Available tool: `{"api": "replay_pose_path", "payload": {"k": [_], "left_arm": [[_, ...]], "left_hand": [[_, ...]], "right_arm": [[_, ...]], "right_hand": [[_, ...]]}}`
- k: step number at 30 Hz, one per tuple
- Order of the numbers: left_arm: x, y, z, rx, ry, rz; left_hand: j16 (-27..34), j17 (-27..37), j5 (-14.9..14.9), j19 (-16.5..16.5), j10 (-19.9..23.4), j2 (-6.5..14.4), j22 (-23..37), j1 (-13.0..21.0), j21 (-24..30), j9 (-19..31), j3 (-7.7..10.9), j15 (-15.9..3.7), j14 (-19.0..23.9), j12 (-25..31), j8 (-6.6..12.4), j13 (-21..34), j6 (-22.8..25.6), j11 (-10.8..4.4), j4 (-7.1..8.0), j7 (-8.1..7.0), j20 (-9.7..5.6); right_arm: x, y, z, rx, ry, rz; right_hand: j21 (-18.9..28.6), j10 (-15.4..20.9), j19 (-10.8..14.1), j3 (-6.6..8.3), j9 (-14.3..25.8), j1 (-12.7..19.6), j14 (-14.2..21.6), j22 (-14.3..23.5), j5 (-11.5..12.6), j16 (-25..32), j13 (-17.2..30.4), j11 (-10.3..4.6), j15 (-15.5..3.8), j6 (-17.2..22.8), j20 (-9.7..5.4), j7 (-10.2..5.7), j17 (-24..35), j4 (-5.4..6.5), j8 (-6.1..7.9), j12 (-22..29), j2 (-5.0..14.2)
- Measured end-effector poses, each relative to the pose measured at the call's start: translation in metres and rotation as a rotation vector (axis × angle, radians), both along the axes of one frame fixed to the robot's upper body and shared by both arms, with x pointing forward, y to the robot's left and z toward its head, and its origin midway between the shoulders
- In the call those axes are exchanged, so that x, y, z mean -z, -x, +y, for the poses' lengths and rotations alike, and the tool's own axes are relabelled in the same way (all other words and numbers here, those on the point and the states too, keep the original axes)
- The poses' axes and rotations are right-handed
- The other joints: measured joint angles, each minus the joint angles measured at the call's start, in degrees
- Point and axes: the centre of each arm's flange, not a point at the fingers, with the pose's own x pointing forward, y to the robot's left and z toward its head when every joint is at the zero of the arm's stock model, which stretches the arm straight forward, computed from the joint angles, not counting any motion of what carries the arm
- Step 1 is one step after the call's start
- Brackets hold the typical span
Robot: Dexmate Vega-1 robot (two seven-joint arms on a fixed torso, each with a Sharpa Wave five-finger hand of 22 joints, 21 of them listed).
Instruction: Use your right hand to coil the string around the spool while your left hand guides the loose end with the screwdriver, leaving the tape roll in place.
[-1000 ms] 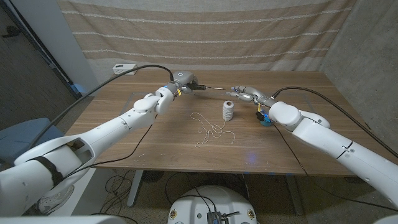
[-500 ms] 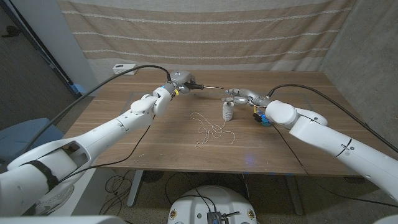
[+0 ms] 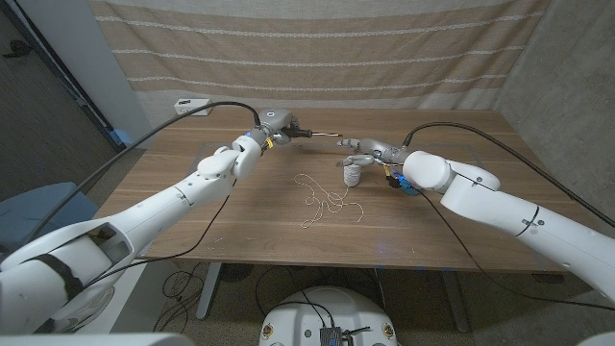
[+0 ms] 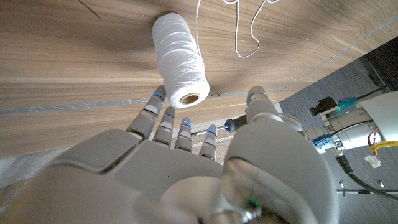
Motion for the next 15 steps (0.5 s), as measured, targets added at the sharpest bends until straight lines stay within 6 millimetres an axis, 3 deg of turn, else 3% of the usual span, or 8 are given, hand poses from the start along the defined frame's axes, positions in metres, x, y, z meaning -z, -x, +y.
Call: {"api": "replay_pose_path", "payload": {"k": [9,15], "left_arm": [[0.003,0.003,0.004,-0.002,0.006,0.003],[0.005,0.005,0.006,-0.002,0.009,0.004]], "left_hand": [[-0.16,0.26,-0.01,-0.01,0.0,-0.43,0.03,0.43,0.43,0.0,-0.08,-0.11,0.1,-0.36,-0.02,0.42,0.02,0.0,0.08,0.0,0.01],[-0.4,0.26,-0.22,-0.02,0.0,-0.42,0.04,0.42,0.52,0.18,-0.08,-0.01,0.62,-0.36,-0.45,0.36,0.53,0.0,0.09,0.1,0.03]], "right_arm": [[-0.005,0.004,0.024,0.049,0.177,-0.075],[-0.008,0.005,0.036,0.09,0.271,-0.131]], "right_hand": [[0.5,0.51,3.61,3.98,0.27,8.15,1.71,0.0,0.0,0.29,0.27,-1.73,-2.33,1.53,-0.55,-0.15,0.0,-0.37,0.49,0.46,-0.35],[0.95,1.5,6.1,5.53,0.54,12.3,3.42,0.29,0.0,0.72,0.54,-2.68,-4.0,4.22,-1.7,-0.05,0.0,-0.05,1.11,0.87,-1.48]]}}
